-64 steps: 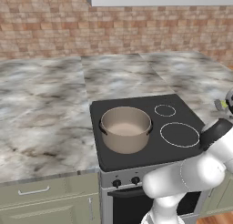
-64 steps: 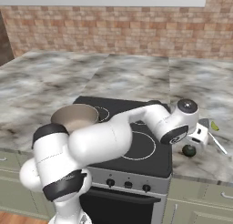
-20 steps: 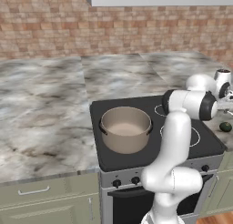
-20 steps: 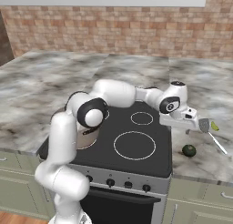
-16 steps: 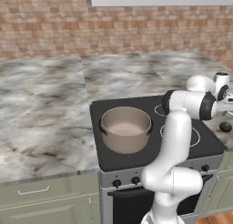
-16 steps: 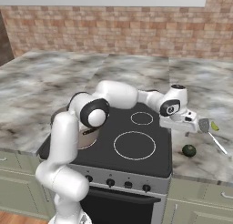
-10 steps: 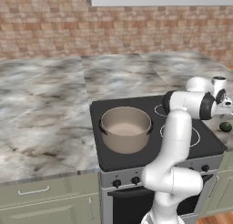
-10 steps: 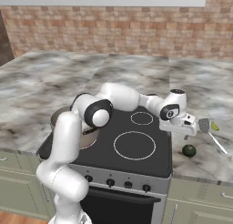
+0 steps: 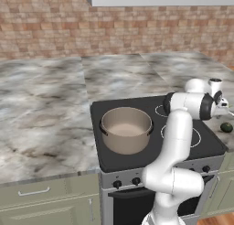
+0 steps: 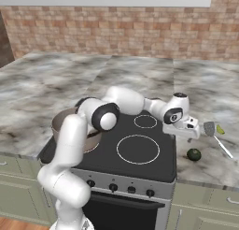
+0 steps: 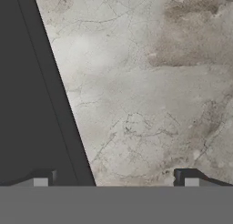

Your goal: Put the squash and lemon wedge in the pot. Retrieve the spatula and lightly stir the vegetables in the pot.

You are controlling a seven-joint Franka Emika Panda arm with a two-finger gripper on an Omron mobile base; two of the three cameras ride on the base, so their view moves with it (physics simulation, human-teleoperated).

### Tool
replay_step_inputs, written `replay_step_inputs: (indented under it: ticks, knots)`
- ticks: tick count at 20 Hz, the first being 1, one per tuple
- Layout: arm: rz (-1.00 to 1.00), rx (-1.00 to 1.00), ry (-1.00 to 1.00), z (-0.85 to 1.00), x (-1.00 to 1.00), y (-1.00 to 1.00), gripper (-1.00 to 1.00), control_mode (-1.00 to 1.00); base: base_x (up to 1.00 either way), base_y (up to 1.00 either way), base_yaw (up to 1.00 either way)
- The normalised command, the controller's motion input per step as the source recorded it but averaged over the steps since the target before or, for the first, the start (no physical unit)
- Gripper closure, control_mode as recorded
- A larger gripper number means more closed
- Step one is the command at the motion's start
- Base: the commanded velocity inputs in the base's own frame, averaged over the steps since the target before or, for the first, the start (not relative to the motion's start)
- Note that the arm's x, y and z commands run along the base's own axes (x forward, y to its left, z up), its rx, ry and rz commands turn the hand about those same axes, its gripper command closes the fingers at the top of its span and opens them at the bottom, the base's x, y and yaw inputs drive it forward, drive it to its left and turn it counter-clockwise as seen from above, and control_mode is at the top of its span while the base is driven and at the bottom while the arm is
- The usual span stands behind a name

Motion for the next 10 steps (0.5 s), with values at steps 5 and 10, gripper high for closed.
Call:
replay_step_inputs:
  ticks: [5, 10]
  knots:
    - [0.0, 0.0, 0.0, 0.0, 0.38, 0.0, -1.0, -1.0, 0.0, 0.0, 0.0]
    - [0.0, 0.0, 0.0, 0.0, 0.34, -0.07, -1.0, -1.0, 0.0, 0.0, 0.0]
